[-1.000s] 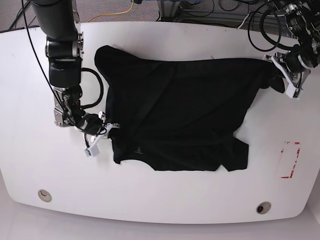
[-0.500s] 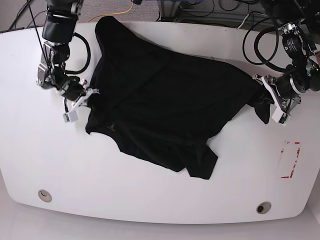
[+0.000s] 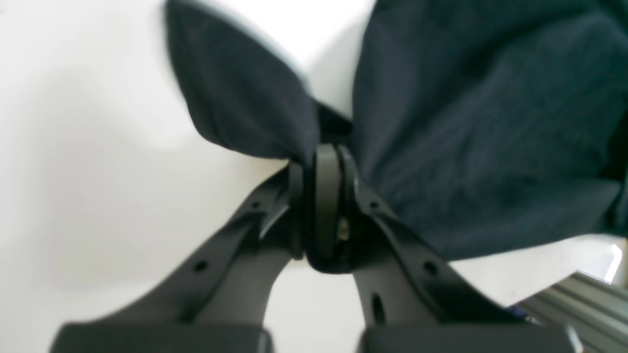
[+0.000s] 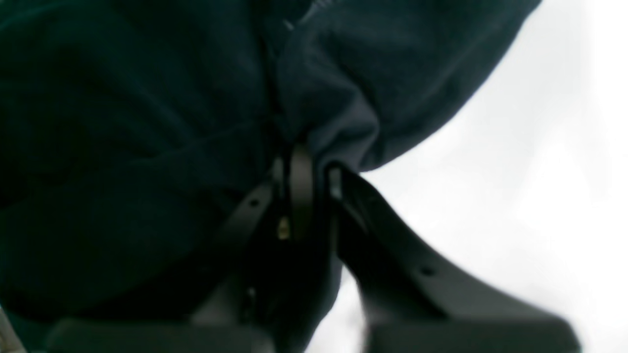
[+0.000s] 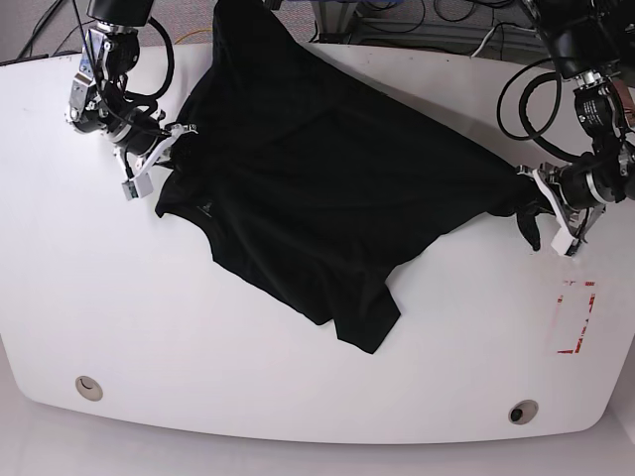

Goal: Layout the t-shirt on the table in an organized manner, then fold the t-shirt properly
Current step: 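Grasp the shirt's side edge with the right gripper and pull it outward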

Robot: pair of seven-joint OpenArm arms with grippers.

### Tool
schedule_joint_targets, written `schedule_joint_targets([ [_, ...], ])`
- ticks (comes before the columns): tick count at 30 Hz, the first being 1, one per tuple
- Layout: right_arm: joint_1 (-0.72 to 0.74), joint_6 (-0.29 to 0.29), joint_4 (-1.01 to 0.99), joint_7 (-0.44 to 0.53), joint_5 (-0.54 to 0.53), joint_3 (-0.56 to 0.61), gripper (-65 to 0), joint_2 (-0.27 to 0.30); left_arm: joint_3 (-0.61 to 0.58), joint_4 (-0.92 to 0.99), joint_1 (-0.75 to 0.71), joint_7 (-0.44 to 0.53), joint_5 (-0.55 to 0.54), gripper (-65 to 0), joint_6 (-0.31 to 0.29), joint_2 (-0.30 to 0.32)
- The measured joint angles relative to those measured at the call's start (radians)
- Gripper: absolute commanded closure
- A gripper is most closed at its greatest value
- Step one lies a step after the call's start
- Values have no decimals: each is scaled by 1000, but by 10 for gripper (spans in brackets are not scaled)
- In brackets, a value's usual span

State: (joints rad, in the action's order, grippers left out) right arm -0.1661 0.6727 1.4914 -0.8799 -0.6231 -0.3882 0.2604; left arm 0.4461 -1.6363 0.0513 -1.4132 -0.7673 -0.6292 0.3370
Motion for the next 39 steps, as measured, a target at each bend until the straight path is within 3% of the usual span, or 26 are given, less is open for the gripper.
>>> schedule_joint_targets([
  [1,2,-1,1,-3,2,0,-182,0,0,6,2,0,-3,0,0,5],
  [5,9,-2,6,-2,2,0,-433,5,2,31,16,-1,0,0,0,19],
  [6,13,-2,7,-2,0,0,-465,7,2,37,19,0,0,0,0,22],
  [7,17,-2,7,2,-2,-1,-545,8,2,41,23,0,-1,0,0,25],
  [10,37,-2,8,-2,0,-1,-650,11,2,63,38,0,-2,0,0,35],
  [28,208,-3,-10,-14,20,2,-650,133,3,84,46,0,-1,0,0,36],
  [34,363,1,-185,-8,16,26,-650,132,3,84,43,-1,2,0,0,37],
  [39,489,14,-376,12,74,90,-650,126,3,83,45,0,2,0,0,36],
])
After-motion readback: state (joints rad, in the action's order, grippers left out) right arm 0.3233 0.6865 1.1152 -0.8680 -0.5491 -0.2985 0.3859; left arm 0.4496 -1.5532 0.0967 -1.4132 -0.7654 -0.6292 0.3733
